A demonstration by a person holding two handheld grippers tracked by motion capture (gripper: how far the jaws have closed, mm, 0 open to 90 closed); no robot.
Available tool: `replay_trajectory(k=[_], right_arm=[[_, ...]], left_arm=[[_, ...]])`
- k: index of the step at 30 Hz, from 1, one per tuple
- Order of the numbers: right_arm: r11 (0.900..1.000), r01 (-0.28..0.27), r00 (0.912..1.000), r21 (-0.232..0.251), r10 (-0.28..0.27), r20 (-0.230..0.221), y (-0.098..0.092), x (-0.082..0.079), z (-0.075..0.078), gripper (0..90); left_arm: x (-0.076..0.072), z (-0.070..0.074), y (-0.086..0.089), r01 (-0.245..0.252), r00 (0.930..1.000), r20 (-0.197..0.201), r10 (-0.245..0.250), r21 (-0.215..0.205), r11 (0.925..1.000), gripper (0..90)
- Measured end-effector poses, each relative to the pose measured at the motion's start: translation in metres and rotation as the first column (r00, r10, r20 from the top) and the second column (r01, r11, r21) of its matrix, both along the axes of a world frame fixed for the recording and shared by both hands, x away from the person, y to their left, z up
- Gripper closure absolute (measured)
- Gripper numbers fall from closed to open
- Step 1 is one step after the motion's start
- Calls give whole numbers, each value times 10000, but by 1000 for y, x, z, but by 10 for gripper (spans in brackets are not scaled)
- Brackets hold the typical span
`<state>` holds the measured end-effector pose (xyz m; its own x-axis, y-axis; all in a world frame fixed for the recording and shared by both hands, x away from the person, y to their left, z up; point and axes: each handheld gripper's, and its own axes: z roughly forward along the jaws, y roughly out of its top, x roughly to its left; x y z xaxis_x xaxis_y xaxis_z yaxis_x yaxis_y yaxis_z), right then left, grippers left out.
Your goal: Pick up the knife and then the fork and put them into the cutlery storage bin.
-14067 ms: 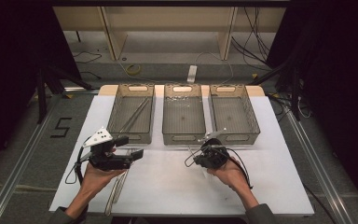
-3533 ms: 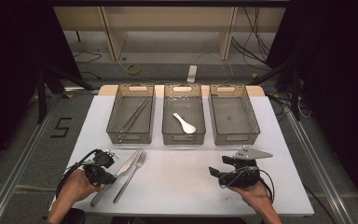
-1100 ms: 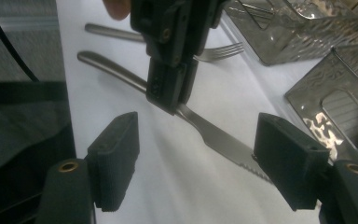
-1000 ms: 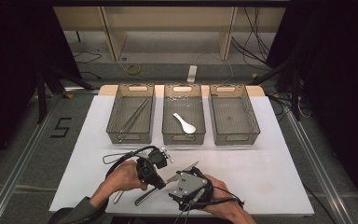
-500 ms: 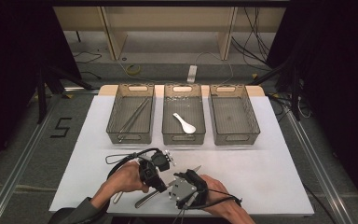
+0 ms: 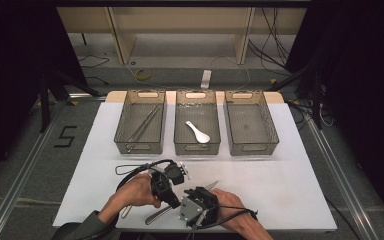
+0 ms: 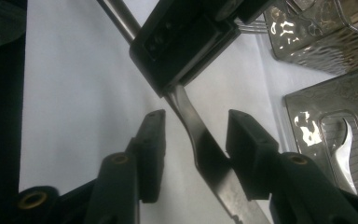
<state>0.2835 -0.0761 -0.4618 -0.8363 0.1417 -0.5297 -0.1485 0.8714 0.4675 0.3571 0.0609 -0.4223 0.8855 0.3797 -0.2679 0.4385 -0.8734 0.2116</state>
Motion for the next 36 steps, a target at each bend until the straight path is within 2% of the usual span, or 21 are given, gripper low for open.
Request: replay_trajectory(k=[5,8,11,14,16,21,24,28,31,32,33,35,36], right_arm=[[9991,-338,9988,-249,347,357,2,0,-1,652],[9966,-572,9958,-585,611,680,1,1,1,699],[9956,-643,9952,-685,691,697,0,-1,0,728],[9883,-1037,9879,-1120,1154,1033,1,-3,-1,767],[9857,-1092,9846,-1284,1250,1221,1,-5,-3,816],[9768,-1452,9803,-1572,1635,1108,0,-5,-4,890],[9773,-1438,9809,-1555,1615,1083,-1,-3,-3,892],[9848,-1189,9877,-1269,1304,860,-6,0,1,893],[9867,-914,9916,-1345,1025,785,-11,5,0,893],[9861,-923,9911,-1380,1043,826,-12,6,0,893],[9880,-792,9938,-1327,887,676,-14,7,0,894],[9895,-699,9949,-1269,784,631,-17,12,1,893],[9888,-610,9953,-1364,706,670,-20,15,3,893]], left_arm=[[0,0,-2,109,9999,-102,-109,-17,9999,800],[0,1,-2,143,9997,-193,-144,-66,9999,799],[0,1,-2,172,9994,-295,-175,-90,9998,799],[1,1,-2,206,9992,-337,-208,-75,9998,798],[2,1,-2,109,9993,-365,-118,-245,9996,797],[3,4,0,137,9993,-341,-151,-436,9990,791],[6,6,3,79,9993,-358,-103,-679,9977,787],[8,14,7,-213,9998,19,216,-1037,9944,770],[11,27,17,-695,9952,578,791,-1530,9858,663],[11,31,21,-881,9914,806,1026,-1671,9820,635],[11,34,23,-1136,9855,1038,1340,-1829,9765,575],[13,39,30,-1392,9775,1283,1675,-2043,9690,510],[14,41,32,-1591,9705,1441,1935,-2205,9623,476]])
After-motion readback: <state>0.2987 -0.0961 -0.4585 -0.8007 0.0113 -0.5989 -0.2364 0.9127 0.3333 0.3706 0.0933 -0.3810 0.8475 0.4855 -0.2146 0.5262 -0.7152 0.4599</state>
